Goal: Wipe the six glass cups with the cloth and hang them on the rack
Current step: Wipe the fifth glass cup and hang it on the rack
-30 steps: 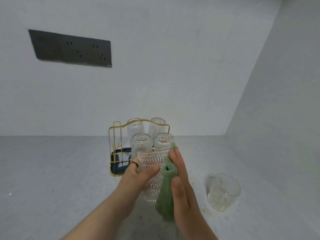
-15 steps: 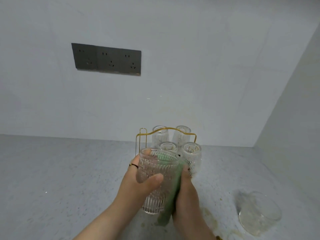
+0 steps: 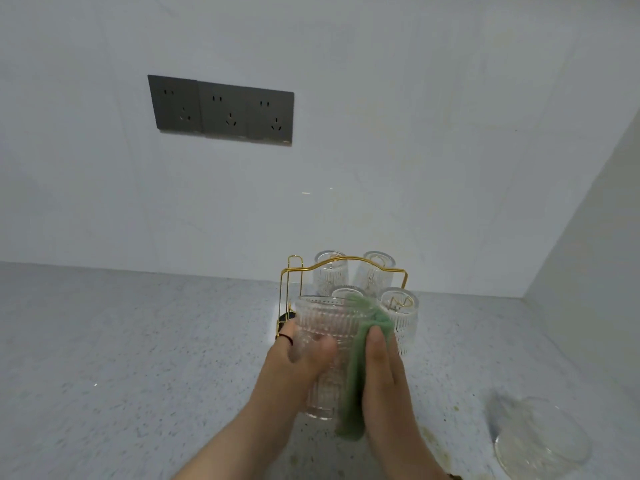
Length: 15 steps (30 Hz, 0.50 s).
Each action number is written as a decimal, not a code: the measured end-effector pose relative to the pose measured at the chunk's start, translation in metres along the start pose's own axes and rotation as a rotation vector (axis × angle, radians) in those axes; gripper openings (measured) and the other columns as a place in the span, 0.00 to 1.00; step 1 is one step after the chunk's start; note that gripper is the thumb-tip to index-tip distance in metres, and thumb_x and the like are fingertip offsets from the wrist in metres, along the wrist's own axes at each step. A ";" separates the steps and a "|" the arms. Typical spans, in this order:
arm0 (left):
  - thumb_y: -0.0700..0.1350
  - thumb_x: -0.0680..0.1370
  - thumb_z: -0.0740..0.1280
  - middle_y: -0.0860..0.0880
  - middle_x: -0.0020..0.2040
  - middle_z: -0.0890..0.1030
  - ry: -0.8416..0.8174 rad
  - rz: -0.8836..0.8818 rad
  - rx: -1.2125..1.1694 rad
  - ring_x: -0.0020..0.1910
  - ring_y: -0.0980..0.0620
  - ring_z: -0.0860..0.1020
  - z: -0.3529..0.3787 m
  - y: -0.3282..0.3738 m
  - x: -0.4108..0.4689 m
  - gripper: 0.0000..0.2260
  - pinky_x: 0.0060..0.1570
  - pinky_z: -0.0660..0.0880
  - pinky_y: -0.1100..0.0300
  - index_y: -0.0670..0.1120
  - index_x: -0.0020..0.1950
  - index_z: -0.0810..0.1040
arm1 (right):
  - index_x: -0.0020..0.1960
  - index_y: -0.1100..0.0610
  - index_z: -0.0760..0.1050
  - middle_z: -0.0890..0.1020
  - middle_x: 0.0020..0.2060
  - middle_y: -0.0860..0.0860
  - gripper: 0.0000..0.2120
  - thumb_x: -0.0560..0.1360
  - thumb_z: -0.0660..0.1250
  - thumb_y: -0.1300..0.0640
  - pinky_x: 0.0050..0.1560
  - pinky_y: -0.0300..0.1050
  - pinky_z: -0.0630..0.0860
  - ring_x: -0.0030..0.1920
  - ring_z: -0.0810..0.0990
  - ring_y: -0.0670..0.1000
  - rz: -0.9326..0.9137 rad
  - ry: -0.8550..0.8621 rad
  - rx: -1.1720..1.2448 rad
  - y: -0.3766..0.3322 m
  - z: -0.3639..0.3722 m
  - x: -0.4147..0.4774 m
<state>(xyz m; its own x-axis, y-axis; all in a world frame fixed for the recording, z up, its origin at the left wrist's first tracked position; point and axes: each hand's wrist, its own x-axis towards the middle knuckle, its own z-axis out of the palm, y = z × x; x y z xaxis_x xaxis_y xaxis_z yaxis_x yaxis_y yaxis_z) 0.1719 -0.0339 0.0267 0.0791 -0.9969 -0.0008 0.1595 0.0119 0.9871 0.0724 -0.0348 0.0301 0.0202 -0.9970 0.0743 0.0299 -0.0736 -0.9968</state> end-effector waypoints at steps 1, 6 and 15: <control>0.54 0.65 0.70 0.44 0.51 0.82 -0.041 -0.029 -0.054 0.50 0.45 0.81 -0.004 -0.002 0.000 0.28 0.49 0.79 0.51 0.43 0.62 0.72 | 0.57 0.47 0.75 0.81 0.53 0.51 0.28 0.64 0.57 0.33 0.59 0.53 0.75 0.55 0.79 0.50 0.052 -0.037 0.054 -0.002 -0.003 0.001; 0.65 0.62 0.63 0.47 0.53 0.82 -0.067 -0.047 0.019 0.51 0.47 0.80 -0.005 0.009 -0.004 0.31 0.57 0.74 0.44 0.47 0.58 0.75 | 0.51 0.52 0.79 0.85 0.45 0.52 0.28 0.62 0.56 0.35 0.54 0.54 0.77 0.48 0.83 0.52 0.177 -0.066 0.248 -0.008 -0.004 0.007; 0.58 0.72 0.62 0.51 0.55 0.76 0.137 0.110 0.185 0.54 0.54 0.75 0.007 0.001 -0.007 0.27 0.57 0.73 0.62 0.45 0.66 0.66 | 0.70 0.48 0.60 0.73 0.62 0.47 0.33 0.67 0.56 0.38 0.57 0.33 0.70 0.61 0.72 0.44 -0.028 0.020 -0.015 -0.005 0.010 -0.006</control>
<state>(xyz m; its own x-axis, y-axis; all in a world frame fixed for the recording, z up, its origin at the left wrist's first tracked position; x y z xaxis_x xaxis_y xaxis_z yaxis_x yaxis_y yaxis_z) 0.1647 -0.0276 0.0293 0.2205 -0.9704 0.0986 -0.0395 0.0921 0.9950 0.0823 -0.0283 0.0353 -0.0003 -0.9948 0.1022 0.0148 -0.1022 -0.9947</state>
